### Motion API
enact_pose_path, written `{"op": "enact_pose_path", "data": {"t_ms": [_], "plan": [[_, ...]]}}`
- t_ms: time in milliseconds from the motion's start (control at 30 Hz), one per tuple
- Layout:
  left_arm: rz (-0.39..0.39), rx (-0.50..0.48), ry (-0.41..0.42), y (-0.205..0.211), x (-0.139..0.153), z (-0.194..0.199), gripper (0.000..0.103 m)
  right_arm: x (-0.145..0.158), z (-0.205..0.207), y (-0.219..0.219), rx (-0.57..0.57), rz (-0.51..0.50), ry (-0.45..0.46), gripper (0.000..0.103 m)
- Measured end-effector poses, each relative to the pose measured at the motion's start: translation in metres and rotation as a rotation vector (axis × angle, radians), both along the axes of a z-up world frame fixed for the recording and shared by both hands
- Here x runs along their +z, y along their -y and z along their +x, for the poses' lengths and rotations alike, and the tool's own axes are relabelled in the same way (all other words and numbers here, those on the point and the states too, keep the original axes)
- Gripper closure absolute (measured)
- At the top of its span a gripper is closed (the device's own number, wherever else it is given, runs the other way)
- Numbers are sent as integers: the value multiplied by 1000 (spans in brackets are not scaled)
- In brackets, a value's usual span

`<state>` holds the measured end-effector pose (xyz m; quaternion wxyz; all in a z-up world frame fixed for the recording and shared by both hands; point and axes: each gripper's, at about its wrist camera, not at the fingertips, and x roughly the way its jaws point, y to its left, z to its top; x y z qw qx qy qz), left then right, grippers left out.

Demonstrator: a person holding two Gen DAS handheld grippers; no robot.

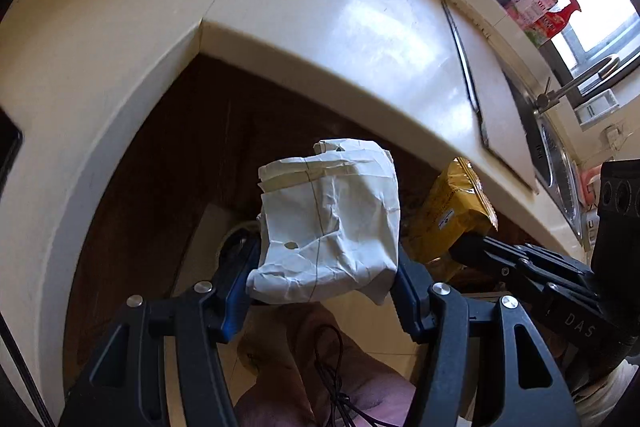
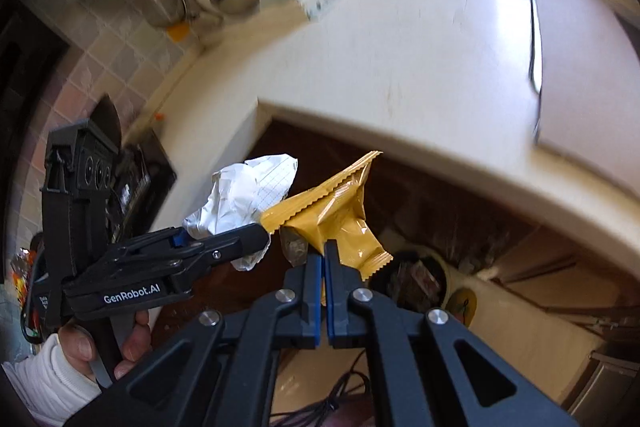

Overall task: Collect trash
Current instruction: 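Carry the paper bag and snack bag down over the trash bin, then open both tools to drop the paper bag and snack bag into the bin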

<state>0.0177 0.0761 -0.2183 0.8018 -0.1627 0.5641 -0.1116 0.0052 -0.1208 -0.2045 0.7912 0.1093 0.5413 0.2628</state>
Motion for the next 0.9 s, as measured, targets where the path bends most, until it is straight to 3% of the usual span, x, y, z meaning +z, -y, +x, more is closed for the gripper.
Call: {"op": "enact_pose_path", "data": {"t_ms": [167,600,700,767,900], "plan": [[36,2,-103,-2,-64,-12,45,-71,1,-11,27,-50,-97,102],[140,-24,-370,11,-321,16,42,-317,45,-20,18,-195,-339,98],[205,-47,-402,18,-361,26,37,-352,54,-19,19,-235,-350,98],[235,-56,-418,26,-380,29,33,-368,56,-22,33,-281,-337,83],[223,-61,-446,33,-394,36,25,-377,57,-19,46,-284,-331,69]]}}
